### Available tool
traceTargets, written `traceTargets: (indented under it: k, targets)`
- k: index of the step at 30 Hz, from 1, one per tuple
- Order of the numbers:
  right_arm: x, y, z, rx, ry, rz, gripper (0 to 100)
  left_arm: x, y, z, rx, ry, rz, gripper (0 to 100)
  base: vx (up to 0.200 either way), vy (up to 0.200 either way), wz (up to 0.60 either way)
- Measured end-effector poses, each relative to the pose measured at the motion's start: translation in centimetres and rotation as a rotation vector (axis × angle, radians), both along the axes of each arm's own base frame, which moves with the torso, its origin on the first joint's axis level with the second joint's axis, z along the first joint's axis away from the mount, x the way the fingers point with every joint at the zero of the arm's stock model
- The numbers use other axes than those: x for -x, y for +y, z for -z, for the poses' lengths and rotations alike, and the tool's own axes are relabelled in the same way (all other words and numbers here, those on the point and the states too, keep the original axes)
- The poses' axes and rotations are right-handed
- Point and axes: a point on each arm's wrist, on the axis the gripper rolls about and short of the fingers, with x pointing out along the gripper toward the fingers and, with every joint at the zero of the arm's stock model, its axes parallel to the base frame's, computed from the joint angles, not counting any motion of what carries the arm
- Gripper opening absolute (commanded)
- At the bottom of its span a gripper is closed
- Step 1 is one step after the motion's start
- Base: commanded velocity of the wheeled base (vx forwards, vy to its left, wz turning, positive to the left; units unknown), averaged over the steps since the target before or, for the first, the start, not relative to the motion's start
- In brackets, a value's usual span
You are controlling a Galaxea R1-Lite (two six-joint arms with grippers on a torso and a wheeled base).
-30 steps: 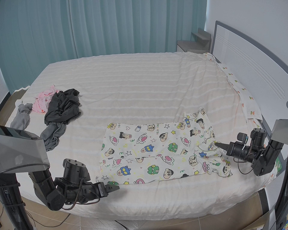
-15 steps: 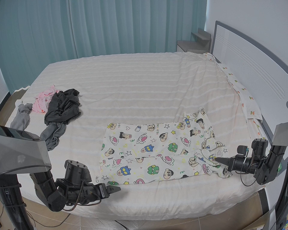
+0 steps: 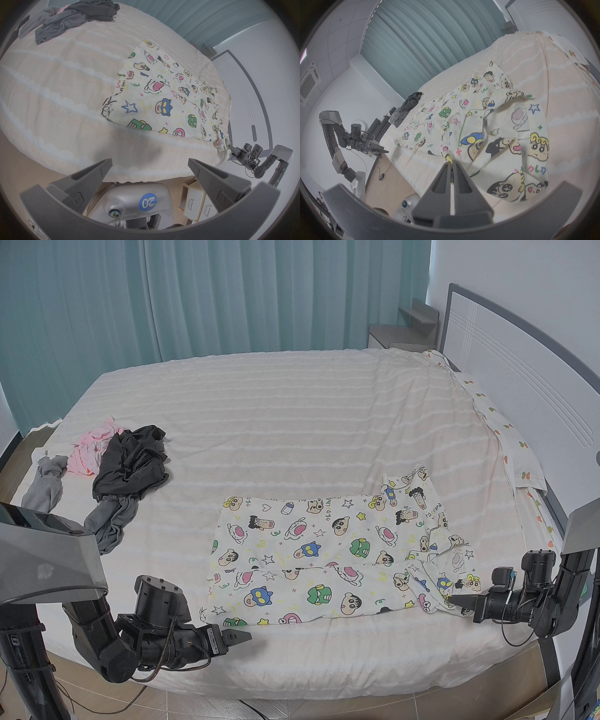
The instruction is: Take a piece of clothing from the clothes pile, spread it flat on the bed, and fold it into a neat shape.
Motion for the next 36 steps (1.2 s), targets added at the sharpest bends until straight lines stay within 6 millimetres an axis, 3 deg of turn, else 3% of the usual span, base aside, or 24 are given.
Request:
traceTargets:
  k: [11, 21, 27, 33, 36]
  targets:
    - [1.0, 0.0, 0.6, 0.006, 0.036, 0.013, 100, -0.1, 0.0, -0.2, 0.025, -0.018, -0.018, 100, 0.000, 0.000, 0.00]
    - [0.9, -1.0, -1.6, 0.041, -0.102, 0.111, 100, 0.1, 0.0, -0.1, 0.023, -0.015, -0.018, 100, 0.000, 0.000, 0.00]
    - [-0.9, -1.4, -3.9, 0.050, -0.138, 0.178, 100, 0.1, 0.1, -0.1, 0.023, -0.015, -0.018, 100, 0.000, 0.000, 0.00]
    - [-2.8, -0.7, -4.6, 0.051, 0.006, 0.159, 100, 0.1, 0.1, -0.1, 0.024, -0.014, -0.018, 100, 0.000, 0.000, 0.00]
    - [-4.7, 0.1, -5.4, 0.059, 0.041, 0.142, 100, 0.2, 0.1, -0.1, 0.023, -0.013, -0.018, 100, 0.000, 0.000, 0.00]
